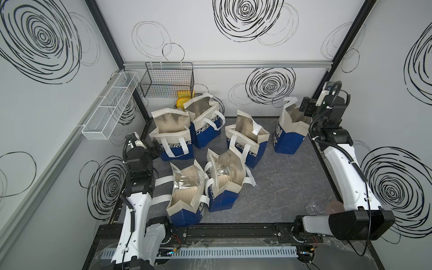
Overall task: Open the takeout bag
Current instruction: Reset both arms
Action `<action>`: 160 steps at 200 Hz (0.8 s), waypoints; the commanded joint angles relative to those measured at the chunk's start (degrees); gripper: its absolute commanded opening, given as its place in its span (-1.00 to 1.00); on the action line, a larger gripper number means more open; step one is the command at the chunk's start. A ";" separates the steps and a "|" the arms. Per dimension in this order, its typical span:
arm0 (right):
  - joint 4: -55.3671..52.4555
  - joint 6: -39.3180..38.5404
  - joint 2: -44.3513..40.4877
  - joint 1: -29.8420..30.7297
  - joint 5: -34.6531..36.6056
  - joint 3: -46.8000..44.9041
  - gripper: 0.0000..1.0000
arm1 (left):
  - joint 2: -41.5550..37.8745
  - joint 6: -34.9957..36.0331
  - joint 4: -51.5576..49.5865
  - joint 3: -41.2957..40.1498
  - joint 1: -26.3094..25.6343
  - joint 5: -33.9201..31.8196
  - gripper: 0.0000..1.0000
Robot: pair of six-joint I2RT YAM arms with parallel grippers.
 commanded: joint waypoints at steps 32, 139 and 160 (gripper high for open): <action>1.67 6.70 -6.85 -8.41 16.59 -9.73 0.98 | -1.53 -2.54 -1.80 -2.32 2.62 -2.33 0.95; -0.89 18.15 -15.05 -11.22 -11.24 -40.64 0.88 | -3.17 4.21 13.43 -14.26 1.39 8.12 0.95; 13.28 16.19 -16.14 -10.52 -24.69 -48.48 0.86 | -5.86 3.52 19.59 -18.81 1.30 12.36 0.95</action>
